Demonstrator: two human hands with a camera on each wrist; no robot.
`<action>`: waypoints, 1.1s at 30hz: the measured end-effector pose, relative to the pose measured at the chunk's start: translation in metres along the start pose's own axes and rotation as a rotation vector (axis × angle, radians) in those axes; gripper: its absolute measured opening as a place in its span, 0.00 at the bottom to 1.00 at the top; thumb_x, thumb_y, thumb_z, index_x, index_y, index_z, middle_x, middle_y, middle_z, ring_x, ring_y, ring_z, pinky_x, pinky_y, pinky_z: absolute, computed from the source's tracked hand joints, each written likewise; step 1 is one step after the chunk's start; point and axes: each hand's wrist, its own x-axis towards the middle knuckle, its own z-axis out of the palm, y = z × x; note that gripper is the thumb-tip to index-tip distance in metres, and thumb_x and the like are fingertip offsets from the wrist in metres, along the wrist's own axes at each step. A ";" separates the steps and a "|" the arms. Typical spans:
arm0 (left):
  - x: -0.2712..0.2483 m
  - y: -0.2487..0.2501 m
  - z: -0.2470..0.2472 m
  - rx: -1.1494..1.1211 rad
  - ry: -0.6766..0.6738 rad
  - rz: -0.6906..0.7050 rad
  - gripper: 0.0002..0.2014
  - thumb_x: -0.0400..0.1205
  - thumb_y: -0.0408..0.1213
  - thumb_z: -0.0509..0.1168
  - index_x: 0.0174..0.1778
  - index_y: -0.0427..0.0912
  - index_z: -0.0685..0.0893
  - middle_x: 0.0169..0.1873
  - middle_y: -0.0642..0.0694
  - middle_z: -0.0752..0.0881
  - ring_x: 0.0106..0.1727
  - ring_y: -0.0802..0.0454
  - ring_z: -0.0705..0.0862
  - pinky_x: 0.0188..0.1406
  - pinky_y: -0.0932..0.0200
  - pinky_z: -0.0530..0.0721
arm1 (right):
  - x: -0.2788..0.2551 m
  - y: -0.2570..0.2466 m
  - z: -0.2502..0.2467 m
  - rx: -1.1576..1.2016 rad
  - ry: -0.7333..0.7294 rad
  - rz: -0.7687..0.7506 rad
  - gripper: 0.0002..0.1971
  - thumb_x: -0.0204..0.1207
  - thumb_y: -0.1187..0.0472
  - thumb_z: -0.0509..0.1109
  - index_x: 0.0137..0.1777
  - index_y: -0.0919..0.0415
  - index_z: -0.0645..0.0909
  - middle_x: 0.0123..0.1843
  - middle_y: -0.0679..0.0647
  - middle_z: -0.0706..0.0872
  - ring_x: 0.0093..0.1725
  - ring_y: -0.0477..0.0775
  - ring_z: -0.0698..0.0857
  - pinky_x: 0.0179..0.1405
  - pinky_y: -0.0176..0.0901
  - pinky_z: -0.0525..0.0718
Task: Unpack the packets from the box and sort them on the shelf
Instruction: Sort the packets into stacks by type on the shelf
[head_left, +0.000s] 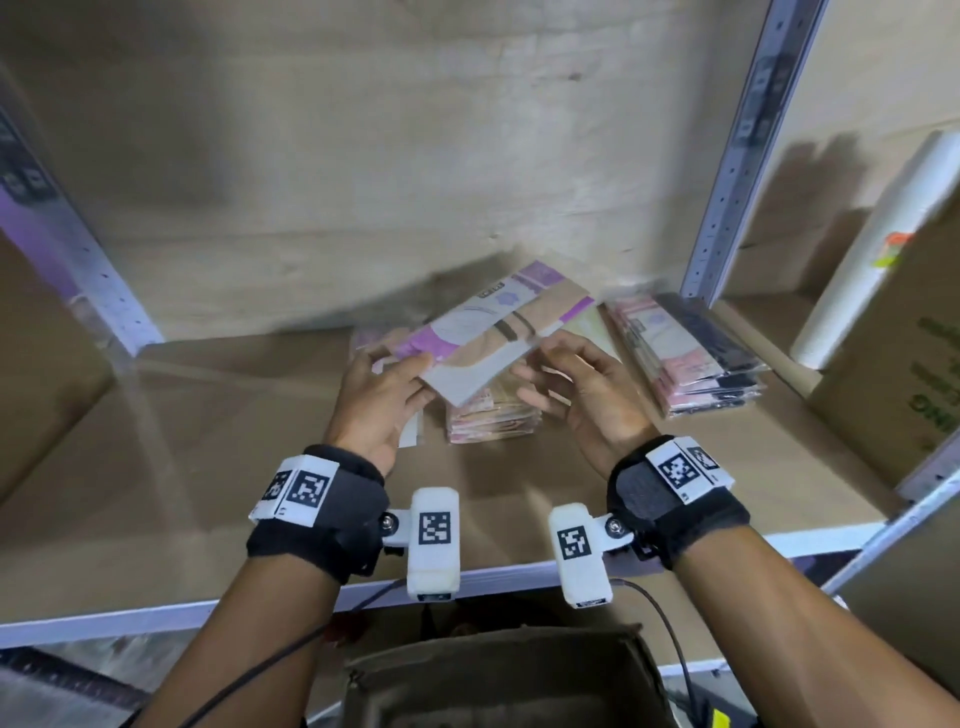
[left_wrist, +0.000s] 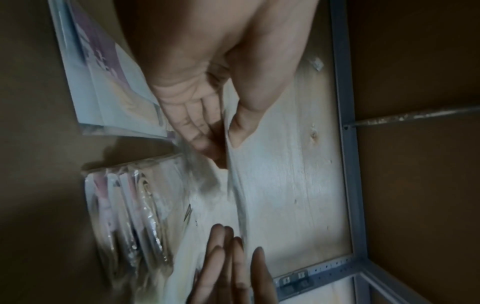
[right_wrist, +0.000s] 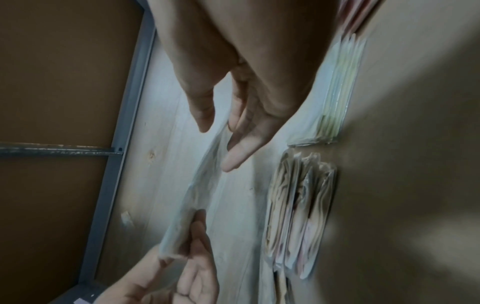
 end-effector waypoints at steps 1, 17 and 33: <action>-0.002 -0.001 0.001 0.059 -0.008 0.003 0.15 0.82 0.23 0.69 0.63 0.38 0.78 0.58 0.34 0.90 0.52 0.44 0.92 0.42 0.61 0.91 | 0.002 0.001 0.000 -0.010 0.035 -0.010 0.04 0.80 0.65 0.71 0.53 0.61 0.84 0.52 0.60 0.92 0.49 0.60 0.92 0.42 0.49 0.92; 0.027 0.028 -0.024 0.430 -0.062 0.275 0.20 0.78 0.52 0.76 0.64 0.51 0.86 0.56 0.50 0.90 0.53 0.57 0.91 0.52 0.60 0.87 | -0.008 0.000 -0.007 -0.626 -0.326 -0.138 0.10 0.85 0.68 0.65 0.61 0.72 0.83 0.42 0.77 0.81 0.42 0.63 0.79 0.41 0.55 0.71; 0.032 0.014 -0.036 0.818 -0.095 0.478 0.27 0.83 0.62 0.65 0.20 0.52 0.83 0.14 0.58 0.78 0.16 0.65 0.73 0.22 0.75 0.70 | -0.022 0.003 -0.021 -0.600 -0.562 0.028 0.11 0.80 0.71 0.70 0.62 0.68 0.84 0.55 0.66 0.91 0.51 0.61 0.90 0.56 0.49 0.89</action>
